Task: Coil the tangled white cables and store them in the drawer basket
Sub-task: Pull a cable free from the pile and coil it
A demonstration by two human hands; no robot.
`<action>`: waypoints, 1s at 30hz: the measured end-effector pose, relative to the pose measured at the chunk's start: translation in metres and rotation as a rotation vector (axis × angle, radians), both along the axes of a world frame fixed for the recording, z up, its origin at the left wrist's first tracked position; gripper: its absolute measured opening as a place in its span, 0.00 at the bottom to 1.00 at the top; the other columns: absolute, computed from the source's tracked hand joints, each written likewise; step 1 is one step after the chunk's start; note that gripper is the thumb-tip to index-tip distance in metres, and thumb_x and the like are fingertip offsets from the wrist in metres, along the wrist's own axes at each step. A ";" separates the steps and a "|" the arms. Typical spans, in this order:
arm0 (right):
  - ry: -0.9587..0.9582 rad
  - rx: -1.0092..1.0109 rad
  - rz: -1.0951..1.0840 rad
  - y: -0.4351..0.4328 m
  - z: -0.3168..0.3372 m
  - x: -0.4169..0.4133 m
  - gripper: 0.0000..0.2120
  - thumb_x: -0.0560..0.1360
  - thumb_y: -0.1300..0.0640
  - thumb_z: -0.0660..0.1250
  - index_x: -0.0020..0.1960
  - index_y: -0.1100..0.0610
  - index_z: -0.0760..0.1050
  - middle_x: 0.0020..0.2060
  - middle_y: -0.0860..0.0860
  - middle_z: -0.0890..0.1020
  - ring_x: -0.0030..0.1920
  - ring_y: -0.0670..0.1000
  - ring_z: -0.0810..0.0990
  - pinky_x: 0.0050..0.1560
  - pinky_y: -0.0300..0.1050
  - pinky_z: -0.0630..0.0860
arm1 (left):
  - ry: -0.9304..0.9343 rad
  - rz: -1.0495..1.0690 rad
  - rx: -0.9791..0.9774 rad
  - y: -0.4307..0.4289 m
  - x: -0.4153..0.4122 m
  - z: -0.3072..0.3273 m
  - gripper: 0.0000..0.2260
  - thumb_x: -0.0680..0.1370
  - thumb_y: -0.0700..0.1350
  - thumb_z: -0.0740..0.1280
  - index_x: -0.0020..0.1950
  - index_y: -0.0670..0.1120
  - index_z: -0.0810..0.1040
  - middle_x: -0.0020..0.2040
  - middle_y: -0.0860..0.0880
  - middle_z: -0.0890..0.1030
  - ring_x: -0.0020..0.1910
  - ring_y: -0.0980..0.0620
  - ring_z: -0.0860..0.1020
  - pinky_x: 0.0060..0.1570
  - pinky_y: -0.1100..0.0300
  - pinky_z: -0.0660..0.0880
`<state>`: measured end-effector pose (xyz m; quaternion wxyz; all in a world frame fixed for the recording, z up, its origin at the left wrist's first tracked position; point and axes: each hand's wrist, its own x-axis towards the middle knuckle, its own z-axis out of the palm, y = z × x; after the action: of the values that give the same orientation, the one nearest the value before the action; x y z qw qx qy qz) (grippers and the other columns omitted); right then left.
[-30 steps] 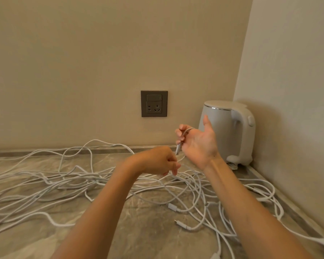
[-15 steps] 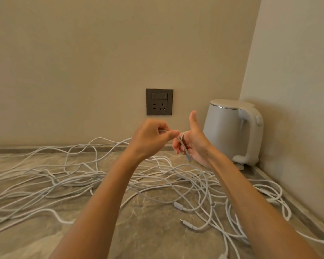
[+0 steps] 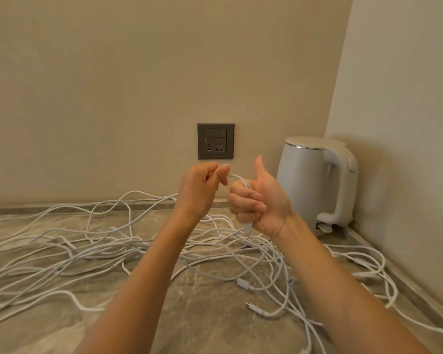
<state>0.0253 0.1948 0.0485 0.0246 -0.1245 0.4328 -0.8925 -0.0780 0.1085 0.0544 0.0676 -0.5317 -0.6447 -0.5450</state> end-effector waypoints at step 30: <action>-0.192 0.569 -1.065 0.009 0.000 0.005 0.41 0.77 0.34 0.36 0.27 0.62 0.69 0.19 0.53 0.69 0.20 0.46 0.65 0.26 0.38 0.63 | 0.219 -0.114 -0.585 -0.015 0.022 0.017 0.10 0.77 0.46 0.65 0.41 0.44 0.82 0.26 0.54 0.72 0.25 0.59 0.66 0.28 0.63 0.62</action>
<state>0.0307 0.2035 0.0486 -0.3536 0.2013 0.6529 -0.6388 -0.0560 0.0932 0.0717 -0.0500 -0.6192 -0.7323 -0.2789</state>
